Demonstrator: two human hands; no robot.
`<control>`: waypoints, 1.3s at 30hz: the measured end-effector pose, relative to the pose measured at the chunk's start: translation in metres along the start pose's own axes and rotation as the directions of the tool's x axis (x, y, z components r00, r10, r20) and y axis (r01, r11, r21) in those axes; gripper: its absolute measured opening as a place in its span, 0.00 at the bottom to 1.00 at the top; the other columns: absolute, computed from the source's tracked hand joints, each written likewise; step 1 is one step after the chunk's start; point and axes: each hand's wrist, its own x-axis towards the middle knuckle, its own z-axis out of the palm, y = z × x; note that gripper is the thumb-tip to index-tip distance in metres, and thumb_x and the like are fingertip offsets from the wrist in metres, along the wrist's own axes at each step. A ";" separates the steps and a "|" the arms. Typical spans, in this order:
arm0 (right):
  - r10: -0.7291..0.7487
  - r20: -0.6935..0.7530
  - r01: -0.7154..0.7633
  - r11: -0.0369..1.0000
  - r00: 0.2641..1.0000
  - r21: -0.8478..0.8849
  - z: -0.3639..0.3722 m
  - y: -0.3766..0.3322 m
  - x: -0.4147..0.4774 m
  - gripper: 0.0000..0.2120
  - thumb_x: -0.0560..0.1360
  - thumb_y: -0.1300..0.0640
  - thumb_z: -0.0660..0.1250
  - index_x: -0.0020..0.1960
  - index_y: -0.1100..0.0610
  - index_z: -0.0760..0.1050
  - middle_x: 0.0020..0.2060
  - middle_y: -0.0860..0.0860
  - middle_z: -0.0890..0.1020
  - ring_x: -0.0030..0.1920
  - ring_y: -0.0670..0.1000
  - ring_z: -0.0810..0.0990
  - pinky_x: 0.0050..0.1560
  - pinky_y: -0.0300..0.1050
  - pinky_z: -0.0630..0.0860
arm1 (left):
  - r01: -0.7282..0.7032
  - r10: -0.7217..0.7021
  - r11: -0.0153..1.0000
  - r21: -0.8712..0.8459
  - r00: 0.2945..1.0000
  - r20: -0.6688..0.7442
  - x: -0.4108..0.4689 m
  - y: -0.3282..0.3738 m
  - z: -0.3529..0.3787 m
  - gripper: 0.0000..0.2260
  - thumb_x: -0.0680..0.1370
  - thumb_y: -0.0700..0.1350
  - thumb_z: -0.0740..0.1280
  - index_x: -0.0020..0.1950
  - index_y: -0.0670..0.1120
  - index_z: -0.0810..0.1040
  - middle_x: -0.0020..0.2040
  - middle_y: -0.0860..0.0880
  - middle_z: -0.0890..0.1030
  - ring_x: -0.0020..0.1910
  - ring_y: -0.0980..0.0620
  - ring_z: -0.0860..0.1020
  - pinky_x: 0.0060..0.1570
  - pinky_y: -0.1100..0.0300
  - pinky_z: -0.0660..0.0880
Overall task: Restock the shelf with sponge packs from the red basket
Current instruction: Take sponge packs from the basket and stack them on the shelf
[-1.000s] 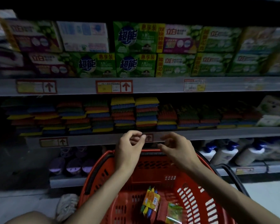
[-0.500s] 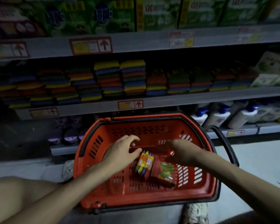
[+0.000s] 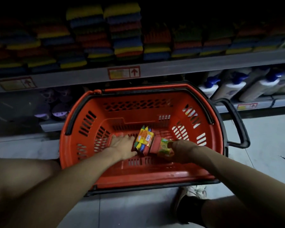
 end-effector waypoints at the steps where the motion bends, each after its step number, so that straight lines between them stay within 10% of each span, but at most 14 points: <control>1: 0.004 0.016 -0.005 1.000 1.000 0.025 0.000 0.000 0.003 0.26 0.79 0.42 0.67 0.71 0.55 0.72 0.65 0.58 0.80 0.64 0.59 0.80 0.60 0.46 0.75 | 0.021 -0.021 1.000 -0.020 1.000 0.009 0.008 0.002 0.003 0.35 0.76 0.67 0.66 0.76 0.48 0.64 0.72 0.44 0.74 0.72 0.41 0.71 0.69 0.43 0.66; 8: 0.050 0.110 -0.047 0.998 0.993 -0.035 -0.009 0.009 0.035 0.33 0.75 0.45 0.74 0.74 0.54 0.67 0.70 0.59 0.75 0.66 0.58 0.77 0.66 0.48 0.75 | 0.159 -0.131 0.899 -0.409 0.987 0.095 0.056 0.031 0.013 0.60 0.67 0.67 0.76 0.83 0.44 0.43 0.77 0.39 0.68 0.74 0.37 0.70 0.71 0.44 0.69; 18: 0.082 0.075 -0.076 0.994 0.994 -0.076 0.024 -0.019 0.116 0.57 0.70 0.37 0.76 0.82 0.58 0.44 0.81 0.61 0.49 0.80 0.65 0.54 0.77 0.63 0.61 | 0.223 -0.252 0.738 -0.637 0.967 0.047 0.078 0.043 0.041 0.40 0.71 0.59 0.75 0.73 0.44 0.60 0.65 0.41 0.77 0.61 0.38 0.79 0.59 0.46 0.77; 23: 0.111 -0.093 -0.124 0.983 0.989 -0.138 0.039 -0.020 0.130 0.57 0.73 0.35 0.72 0.82 0.58 0.39 0.80 0.62 0.55 0.78 0.65 0.61 0.73 0.66 0.62 | 0.281 -0.284 0.645 -0.710 0.951 0.119 0.078 0.030 0.039 0.39 0.72 0.57 0.76 0.75 0.45 0.60 0.60 0.44 0.80 0.57 0.42 0.80 0.48 0.54 0.76; 27: 0.054 -0.124 -0.070 0.990 0.991 -0.126 0.036 -0.014 0.119 0.59 0.69 0.38 0.77 0.82 0.53 0.40 0.77 0.63 0.62 0.73 0.66 0.68 0.69 0.65 0.69 | 0.296 -0.262 0.546 -0.784 0.949 0.176 0.071 0.020 0.033 0.38 0.72 0.53 0.77 0.74 0.45 0.61 0.62 0.45 0.79 0.59 0.43 0.79 0.59 0.49 0.78; 39: 0.166 -0.384 -0.094 0.976 0.908 0.199 -0.035 -0.015 -0.005 0.42 0.66 0.34 0.75 0.71 0.50 0.59 0.60 0.58 0.69 0.63 0.64 0.74 0.61 0.57 0.75 | 0.075 -0.188 0.668 -0.740 0.980 -0.071 -0.024 -0.002 -0.060 0.32 0.71 0.54 0.77 0.68 0.45 0.66 0.61 0.45 0.80 0.60 0.43 0.79 0.54 0.56 0.75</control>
